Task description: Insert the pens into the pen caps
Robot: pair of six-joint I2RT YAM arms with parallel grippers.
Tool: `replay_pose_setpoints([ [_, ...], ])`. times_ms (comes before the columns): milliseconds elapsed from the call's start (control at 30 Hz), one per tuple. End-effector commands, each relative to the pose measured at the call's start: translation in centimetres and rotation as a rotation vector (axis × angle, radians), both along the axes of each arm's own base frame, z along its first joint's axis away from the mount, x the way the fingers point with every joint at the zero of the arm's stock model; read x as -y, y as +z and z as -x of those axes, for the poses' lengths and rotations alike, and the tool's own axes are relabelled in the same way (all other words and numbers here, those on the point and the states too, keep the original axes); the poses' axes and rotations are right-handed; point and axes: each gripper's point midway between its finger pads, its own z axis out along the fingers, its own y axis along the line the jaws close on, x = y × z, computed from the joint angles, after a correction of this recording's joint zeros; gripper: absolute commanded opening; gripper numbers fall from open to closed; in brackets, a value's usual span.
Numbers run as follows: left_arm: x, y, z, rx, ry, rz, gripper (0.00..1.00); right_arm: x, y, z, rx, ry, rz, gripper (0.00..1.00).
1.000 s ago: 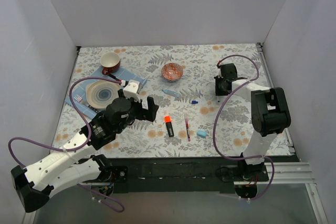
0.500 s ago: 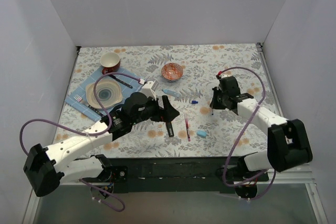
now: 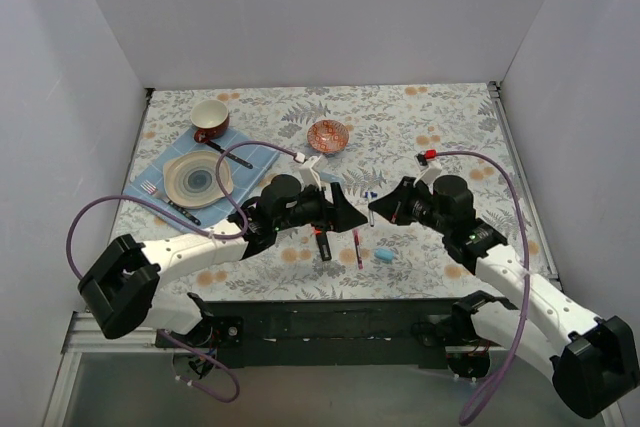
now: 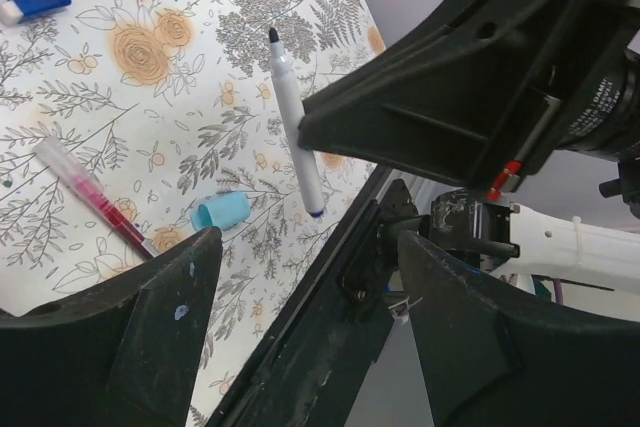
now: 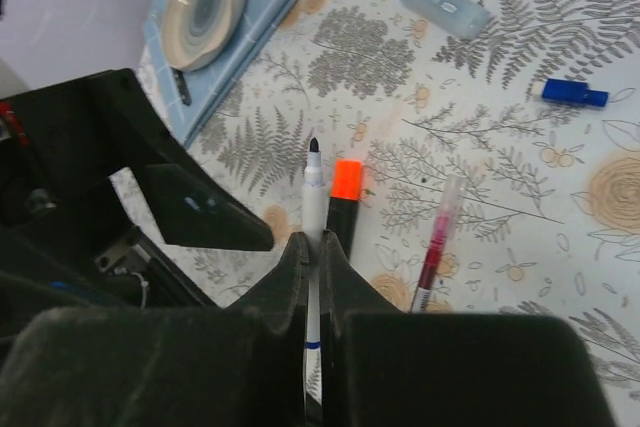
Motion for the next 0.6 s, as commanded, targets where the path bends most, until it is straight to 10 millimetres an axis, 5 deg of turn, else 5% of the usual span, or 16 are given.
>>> replay_pose_setpoints([
  [0,1.1,2.2,0.3,0.053,-0.056,0.09,0.69,-1.3,4.0,1.0,0.06,0.021,-0.166,0.01],
  [400,2.4,2.8,0.9,0.087,-0.134,0.159,0.57,-2.0,6.0,2.9,0.077,0.042,-0.295,0.01],
  [567,2.6,3.0,1.2,0.086,-0.159,0.171,0.39,-2.4,6.6,3.3,0.076,0.056,-0.319,0.01],
])
